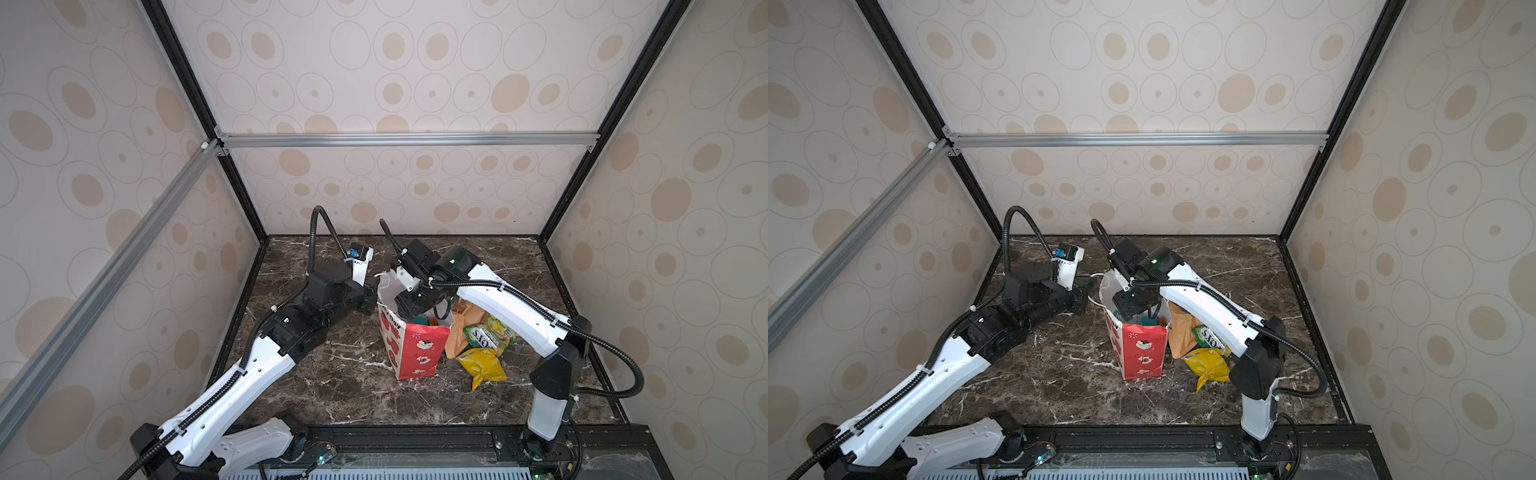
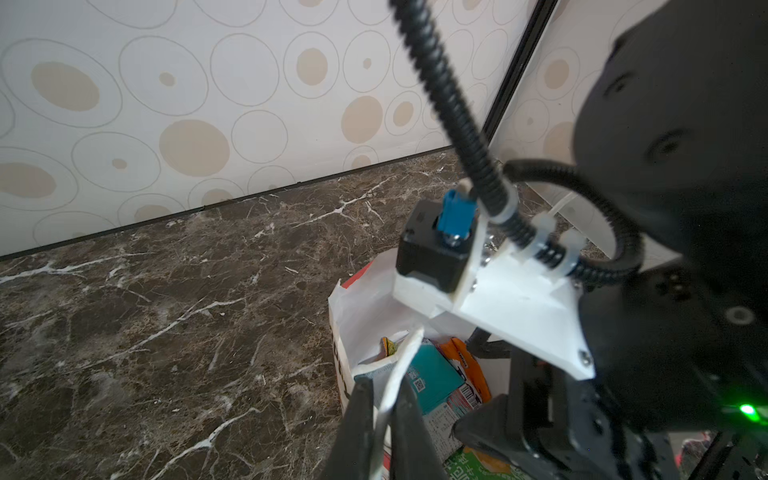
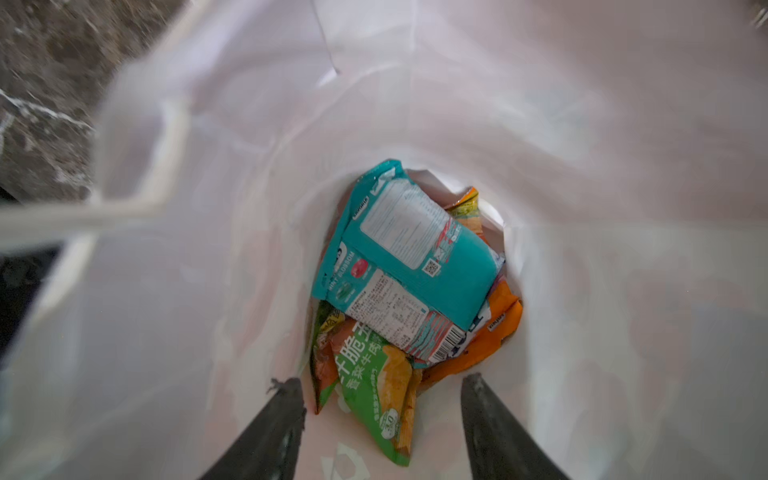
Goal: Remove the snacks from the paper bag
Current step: 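Lower the right gripper into the bag and close it on the teal packet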
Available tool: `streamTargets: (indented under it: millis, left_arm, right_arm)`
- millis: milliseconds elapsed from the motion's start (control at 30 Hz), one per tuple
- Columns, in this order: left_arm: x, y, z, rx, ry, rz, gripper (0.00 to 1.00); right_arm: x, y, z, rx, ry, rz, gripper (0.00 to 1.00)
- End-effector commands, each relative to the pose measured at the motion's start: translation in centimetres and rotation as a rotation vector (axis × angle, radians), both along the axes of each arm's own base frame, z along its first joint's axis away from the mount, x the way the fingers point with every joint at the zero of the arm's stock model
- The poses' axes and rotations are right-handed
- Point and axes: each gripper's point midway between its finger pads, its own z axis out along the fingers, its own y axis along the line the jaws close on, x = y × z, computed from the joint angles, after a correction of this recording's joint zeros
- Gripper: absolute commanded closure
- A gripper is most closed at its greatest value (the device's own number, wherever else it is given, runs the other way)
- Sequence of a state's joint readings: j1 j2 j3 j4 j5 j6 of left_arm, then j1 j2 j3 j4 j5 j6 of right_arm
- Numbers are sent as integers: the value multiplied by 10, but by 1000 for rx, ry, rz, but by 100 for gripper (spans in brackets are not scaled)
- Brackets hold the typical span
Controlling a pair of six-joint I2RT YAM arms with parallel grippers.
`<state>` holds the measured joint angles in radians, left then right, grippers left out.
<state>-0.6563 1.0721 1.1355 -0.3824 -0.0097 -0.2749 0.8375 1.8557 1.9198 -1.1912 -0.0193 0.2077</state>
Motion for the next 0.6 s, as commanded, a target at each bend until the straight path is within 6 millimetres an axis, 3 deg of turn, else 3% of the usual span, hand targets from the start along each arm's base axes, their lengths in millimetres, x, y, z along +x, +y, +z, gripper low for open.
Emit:
streamTargets:
  millis: [0, 167, 367, 567]
  left_arm:
    - [-2, 3, 7, -22, -7, 6, 89]
    - [-2, 4, 8, -19, -6, 10, 89]
    - [-3, 3, 9, -29, -12, 0, 89]
    - [-3, 2, 8, -27, -7, -5, 90]
  right_arm:
    - [-12, -10, -23, -93, 58, 58, 37]
    - [-10, -18, -40, -162, 70, 50, 36]
    - [9, -37, -62, -292, -11, -42, 31]
    - [5, -25, -97, -253, 41, -47, 28]
